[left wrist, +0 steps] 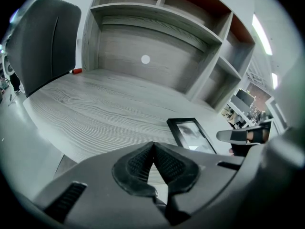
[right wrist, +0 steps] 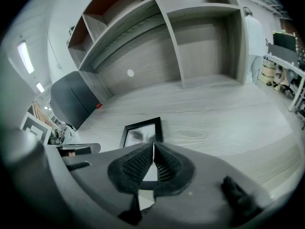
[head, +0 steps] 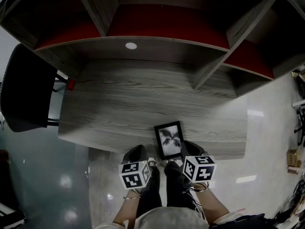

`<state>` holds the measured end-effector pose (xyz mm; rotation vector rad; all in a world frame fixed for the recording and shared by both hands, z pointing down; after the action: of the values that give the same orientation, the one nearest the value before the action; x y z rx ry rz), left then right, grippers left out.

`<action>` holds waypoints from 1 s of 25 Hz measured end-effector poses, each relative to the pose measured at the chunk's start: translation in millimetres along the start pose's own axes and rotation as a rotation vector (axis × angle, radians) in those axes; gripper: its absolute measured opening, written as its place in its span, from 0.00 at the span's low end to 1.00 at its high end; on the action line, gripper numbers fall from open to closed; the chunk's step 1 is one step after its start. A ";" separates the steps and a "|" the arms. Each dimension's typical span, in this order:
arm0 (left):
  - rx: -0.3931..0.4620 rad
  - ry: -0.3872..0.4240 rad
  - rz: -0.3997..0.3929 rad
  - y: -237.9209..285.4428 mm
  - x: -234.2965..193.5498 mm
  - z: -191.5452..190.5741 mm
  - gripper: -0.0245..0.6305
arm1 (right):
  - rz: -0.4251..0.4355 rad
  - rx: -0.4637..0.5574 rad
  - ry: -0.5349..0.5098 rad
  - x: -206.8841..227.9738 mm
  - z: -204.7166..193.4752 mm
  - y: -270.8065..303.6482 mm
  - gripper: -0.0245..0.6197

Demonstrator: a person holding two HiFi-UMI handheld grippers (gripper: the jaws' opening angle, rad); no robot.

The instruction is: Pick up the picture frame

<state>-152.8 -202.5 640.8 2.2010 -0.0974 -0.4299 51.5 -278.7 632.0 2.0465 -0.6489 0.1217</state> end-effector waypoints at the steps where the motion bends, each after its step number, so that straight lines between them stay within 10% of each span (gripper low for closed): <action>1: 0.000 -0.002 0.003 -0.1 -0.8 -0.3 0.06 | 0.007 0.001 0.003 -0.3 0.1 0.3 0.09; 25: -0.003 -0.018 0.031 2.9 -8.2 -2.9 0.06 | 0.047 -0.067 -0.025 4.1 -8.9 7.0 0.27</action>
<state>-159.2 -200.3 646.9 2.1902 -0.1404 -0.4318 53.1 -275.9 643.6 1.9718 -0.7078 0.1008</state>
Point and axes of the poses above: the fingertips, and each gripper's own axes: y forward along the fingers, x to its right, z out of its top, the point moved 7 cm from there along -y, backward along the fingers
